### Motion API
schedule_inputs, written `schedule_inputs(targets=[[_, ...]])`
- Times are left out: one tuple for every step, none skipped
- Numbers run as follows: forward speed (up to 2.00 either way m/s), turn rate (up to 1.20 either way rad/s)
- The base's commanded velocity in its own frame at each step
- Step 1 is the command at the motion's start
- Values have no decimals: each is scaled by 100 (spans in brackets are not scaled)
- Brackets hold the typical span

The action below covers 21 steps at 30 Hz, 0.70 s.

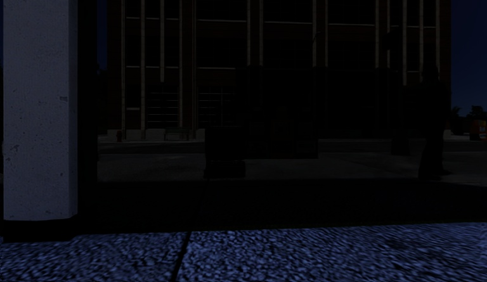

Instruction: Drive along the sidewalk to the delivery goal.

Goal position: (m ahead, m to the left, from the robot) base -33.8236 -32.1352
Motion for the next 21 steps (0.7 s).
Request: schedule_inputs(targets=[[0, -59], [0, -59], [0, -59], [0, -59], [0, -59], [0, -59], [0, -59], [0, -59], [0, -59], [0, -59], [0, -59], [0, -59], [0, -59], [0, -59], [0, -59], [0, -60], [0, -63], [0, -65], [0, -65], [0, -67], [0, -68]])
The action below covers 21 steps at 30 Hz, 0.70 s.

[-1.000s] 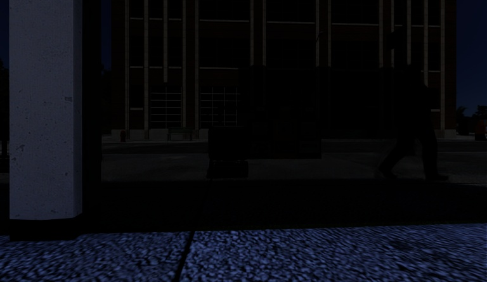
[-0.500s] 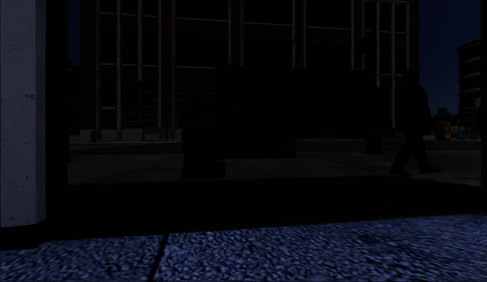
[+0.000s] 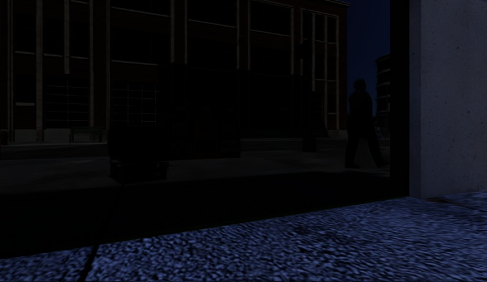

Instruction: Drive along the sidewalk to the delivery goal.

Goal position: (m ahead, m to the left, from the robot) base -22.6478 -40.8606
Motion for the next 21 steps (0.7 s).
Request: schedule_inputs(targets=[[0, -69], [0, -71], [0, -71], [0, -72], [0, -73], [0, -73], [0, -73], [0, -73], [0, -74], [0, -74], [0, -74], [0, -74], [0, -74], [0, -74], [0, -74], [0, -74], [0, -74], [0, -74], [0, -74], [0, -74], [0, -74]])
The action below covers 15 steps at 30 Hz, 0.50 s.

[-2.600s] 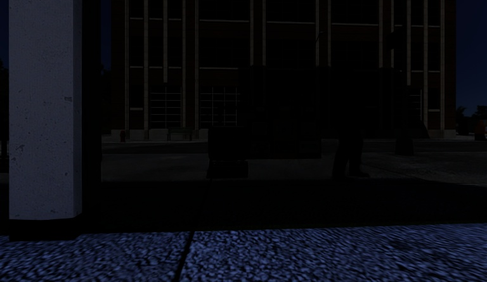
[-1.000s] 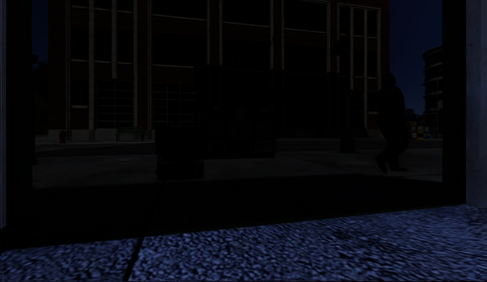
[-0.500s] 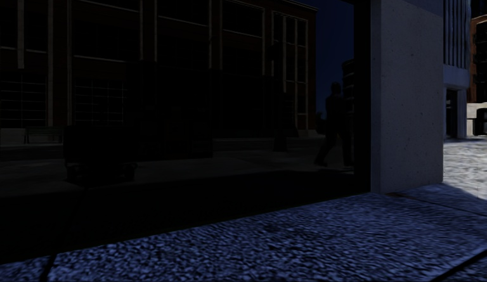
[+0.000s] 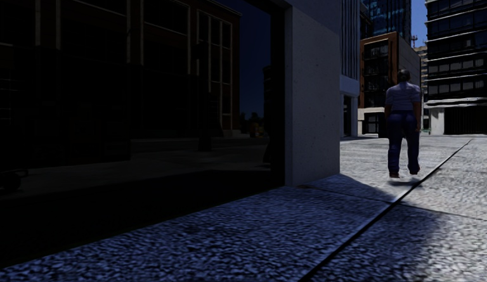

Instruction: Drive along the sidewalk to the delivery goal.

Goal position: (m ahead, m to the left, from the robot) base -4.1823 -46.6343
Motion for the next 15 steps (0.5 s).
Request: schedule_inputs(targets=[[0, -74], [0, -74], [0, -74], [0, -74], [0, -74], [0, -74], [0, -74], [0, -75], [0, -79], [0, -83], [0, -83], [0, -85], [0, -87], [0, -91], [0, -93]])
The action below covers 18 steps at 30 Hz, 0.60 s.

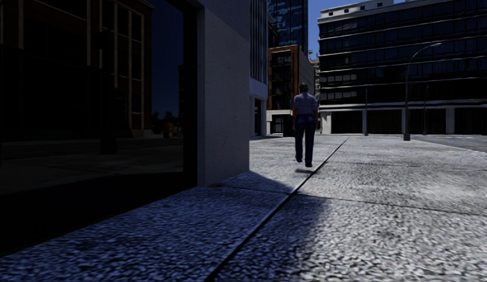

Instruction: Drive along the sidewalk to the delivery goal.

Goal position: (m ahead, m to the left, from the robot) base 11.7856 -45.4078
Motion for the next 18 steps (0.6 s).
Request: schedule_inputs(targets=[[0, -93], [0, -96], [0, -100], [0, -102], [16, -102], [16, -102], [33, -103], [49, -103], [84, -103], [152, -103], [152, -103], [200, -95], [200, -87], [200, -82], [200, -82], [200, -75], [200, -71], [200, -68]])
